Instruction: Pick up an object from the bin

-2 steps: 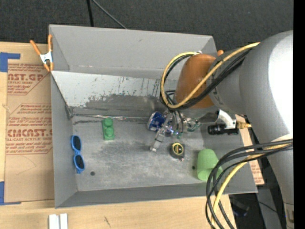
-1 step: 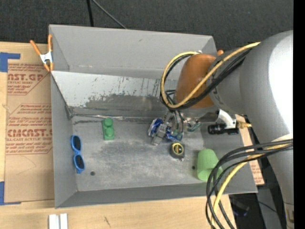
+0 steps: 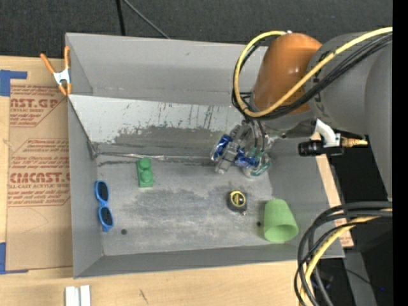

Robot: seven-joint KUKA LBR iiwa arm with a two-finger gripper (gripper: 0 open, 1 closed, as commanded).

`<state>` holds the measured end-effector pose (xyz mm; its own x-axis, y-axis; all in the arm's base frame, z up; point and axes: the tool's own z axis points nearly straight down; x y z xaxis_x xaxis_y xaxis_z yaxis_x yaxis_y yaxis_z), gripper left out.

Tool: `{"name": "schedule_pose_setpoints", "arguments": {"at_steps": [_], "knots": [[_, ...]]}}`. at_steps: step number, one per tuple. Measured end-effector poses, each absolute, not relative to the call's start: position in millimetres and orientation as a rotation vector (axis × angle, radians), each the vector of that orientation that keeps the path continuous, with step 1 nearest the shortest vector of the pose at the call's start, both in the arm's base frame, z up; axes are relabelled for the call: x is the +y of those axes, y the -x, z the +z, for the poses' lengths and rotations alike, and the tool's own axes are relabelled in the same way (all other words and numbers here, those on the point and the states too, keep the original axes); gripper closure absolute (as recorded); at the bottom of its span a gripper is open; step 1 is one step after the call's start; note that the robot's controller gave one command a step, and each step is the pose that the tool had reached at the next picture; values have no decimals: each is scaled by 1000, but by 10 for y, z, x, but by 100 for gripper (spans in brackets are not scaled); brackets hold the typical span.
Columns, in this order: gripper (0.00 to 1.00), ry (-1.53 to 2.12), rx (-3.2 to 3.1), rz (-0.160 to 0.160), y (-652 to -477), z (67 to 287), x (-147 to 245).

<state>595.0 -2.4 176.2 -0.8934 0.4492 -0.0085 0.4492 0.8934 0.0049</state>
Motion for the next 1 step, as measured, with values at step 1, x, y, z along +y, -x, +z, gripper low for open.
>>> {"name": "schedule_pose_setpoints", "arguments": {"at_steps": [1], "knots": [[100,-723,3053,3,-5958,1907,-18]]}}
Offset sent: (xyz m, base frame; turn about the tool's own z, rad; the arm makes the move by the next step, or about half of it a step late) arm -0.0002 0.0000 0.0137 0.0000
